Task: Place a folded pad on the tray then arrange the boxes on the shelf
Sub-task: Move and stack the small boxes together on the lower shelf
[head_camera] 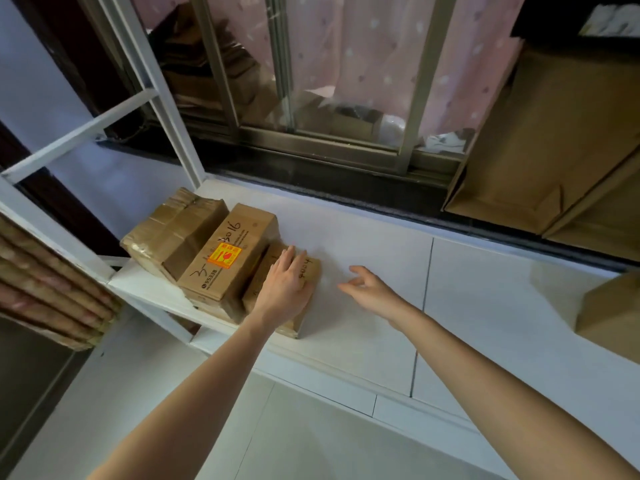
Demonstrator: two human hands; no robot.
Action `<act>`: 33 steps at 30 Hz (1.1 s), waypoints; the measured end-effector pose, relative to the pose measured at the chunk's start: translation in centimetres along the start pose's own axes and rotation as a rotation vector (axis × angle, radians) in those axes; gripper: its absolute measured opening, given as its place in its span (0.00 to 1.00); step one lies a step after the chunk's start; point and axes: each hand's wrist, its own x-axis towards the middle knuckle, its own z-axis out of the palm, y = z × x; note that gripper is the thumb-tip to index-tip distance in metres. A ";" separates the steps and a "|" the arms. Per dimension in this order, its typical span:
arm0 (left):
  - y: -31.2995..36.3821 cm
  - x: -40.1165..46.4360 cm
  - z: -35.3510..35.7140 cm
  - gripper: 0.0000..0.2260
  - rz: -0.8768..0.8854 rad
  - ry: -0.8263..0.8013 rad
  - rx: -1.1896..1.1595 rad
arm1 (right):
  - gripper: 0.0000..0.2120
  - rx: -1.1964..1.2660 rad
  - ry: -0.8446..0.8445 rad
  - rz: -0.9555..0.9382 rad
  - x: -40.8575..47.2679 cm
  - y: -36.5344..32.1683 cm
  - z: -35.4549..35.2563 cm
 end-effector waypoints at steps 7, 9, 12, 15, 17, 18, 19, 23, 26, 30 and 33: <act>12.0 1.5 2.7 0.28 0.106 -0.046 0.013 | 0.28 0.066 0.203 -0.007 -6.8 2.4 -12.4; 16.1 1.6 3.9 0.28 0.172 -0.064 0.026 | 0.28 0.079 0.285 0.003 -9.1 4.0 -15.9; 21.4 1.3 6.0 0.29 0.274 -0.090 0.023 | 0.28 0.090 0.396 0.017 -12.5 6.7 -20.5; 25.9 0.9 8.4 0.30 0.316 -0.149 0.010 | 0.30 0.076 0.507 0.013 -15.6 10.1 -24.8; 28.7 0.5 10.3 0.30 0.355 -0.194 -0.001 | 0.33 0.050 0.577 0.027 -17.8 12.8 -27.5; 30.1 0.3 11.4 0.31 0.377 -0.215 -0.010 | 0.35 0.046 0.602 0.053 -18.9 14.3 -28.9; 31.2 0.1 12.3 0.31 0.395 -0.229 -0.017 | 0.36 0.046 0.616 0.077 -19.7 15.7 -30.0; 35.1 -0.6 15.9 0.32 0.408 -0.266 -0.017 | 0.41 0.015 0.666 0.160 -22.6 20.7 -33.6; 37.8 -1.3 18.7 0.33 0.377 -0.337 -0.058 | 0.41 0.041 0.675 0.165 -24.3 24.3 -35.4; 40.5 -1.8 21.6 0.35 0.326 -0.464 -0.130 | 0.39 0.087 0.671 0.177 -25.5 28.4 -36.9; 42.0 -1.7 23.4 0.37 0.280 -0.510 -0.148 | 0.42 0.097 0.646 0.230 -25.0 30.4 -37.8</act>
